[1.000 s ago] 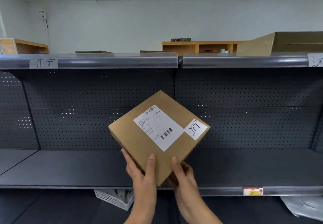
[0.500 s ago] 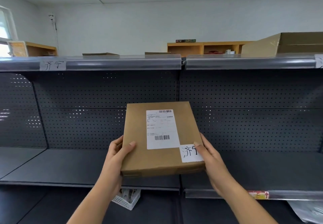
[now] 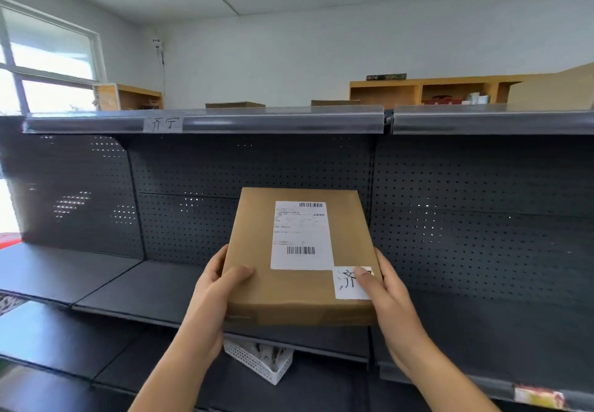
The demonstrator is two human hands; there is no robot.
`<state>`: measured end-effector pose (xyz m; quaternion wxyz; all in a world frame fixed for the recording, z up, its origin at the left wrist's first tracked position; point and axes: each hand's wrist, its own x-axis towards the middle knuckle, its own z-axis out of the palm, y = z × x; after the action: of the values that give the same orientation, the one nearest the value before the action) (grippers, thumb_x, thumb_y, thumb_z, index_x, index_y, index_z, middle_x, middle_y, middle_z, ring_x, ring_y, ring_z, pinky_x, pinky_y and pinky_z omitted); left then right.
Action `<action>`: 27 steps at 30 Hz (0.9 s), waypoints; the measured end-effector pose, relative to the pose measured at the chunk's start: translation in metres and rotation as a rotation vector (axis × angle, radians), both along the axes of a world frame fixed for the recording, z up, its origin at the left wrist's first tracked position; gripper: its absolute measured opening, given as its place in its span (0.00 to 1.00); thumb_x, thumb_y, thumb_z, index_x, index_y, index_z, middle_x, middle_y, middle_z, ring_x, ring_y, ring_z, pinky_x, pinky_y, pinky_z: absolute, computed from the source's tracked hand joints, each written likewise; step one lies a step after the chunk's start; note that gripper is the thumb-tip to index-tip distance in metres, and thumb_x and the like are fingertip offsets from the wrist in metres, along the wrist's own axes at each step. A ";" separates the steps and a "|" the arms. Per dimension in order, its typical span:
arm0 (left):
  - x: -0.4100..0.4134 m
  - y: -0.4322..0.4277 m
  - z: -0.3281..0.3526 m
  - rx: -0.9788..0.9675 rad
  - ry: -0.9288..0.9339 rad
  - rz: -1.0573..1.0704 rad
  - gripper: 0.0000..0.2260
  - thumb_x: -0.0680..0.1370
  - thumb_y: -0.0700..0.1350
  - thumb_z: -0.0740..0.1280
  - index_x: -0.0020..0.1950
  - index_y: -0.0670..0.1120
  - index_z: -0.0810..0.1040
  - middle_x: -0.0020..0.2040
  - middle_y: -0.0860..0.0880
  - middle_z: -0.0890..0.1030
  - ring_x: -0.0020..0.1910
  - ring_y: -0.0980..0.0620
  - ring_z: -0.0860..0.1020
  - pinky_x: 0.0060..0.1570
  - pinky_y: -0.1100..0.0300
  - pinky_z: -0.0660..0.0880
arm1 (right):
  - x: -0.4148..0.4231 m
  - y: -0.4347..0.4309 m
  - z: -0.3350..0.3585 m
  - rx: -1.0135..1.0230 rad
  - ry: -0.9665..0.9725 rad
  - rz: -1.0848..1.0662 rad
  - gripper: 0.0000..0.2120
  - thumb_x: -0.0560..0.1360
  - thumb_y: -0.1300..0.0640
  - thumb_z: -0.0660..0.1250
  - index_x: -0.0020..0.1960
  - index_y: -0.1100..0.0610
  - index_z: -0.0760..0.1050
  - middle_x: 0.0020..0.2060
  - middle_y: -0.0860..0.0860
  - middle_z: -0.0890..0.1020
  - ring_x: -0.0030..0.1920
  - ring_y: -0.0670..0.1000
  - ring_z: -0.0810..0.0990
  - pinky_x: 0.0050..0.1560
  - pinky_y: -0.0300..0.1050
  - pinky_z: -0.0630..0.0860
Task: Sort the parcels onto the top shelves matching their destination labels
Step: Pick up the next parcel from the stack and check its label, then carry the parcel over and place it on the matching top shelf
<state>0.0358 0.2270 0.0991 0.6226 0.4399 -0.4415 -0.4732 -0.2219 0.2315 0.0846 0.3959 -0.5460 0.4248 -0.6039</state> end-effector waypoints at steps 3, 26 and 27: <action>0.017 0.005 0.004 -0.027 0.061 0.087 0.23 0.79 0.41 0.72 0.73 0.53 0.77 0.64 0.49 0.87 0.53 0.49 0.85 0.44 0.56 0.77 | 0.021 -0.003 0.010 -0.012 -0.005 0.058 0.17 0.85 0.59 0.64 0.71 0.45 0.77 0.60 0.43 0.89 0.61 0.44 0.86 0.59 0.41 0.79; 0.234 0.082 0.106 -0.243 0.060 0.400 0.11 0.82 0.33 0.63 0.48 0.49 0.77 0.59 0.40 0.77 0.27 0.56 0.84 0.32 0.67 0.79 | 0.215 -0.004 0.092 -0.355 0.095 0.370 0.33 0.76 0.39 0.67 0.79 0.39 0.65 0.63 0.30 0.83 0.64 0.34 0.81 0.64 0.37 0.78; 0.241 0.078 0.117 -0.268 0.028 0.379 0.09 0.77 0.34 0.67 0.47 0.49 0.76 0.55 0.40 0.80 0.30 0.52 0.84 0.40 0.66 0.80 | 0.221 -0.004 0.099 -0.378 0.092 0.364 0.35 0.75 0.37 0.67 0.79 0.36 0.62 0.62 0.26 0.81 0.63 0.31 0.80 0.61 0.33 0.78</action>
<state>0.2766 0.3047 0.2161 0.7592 0.4219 -0.4011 -0.2911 -0.0008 0.2277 0.1836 0.3693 -0.7044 0.2170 -0.5660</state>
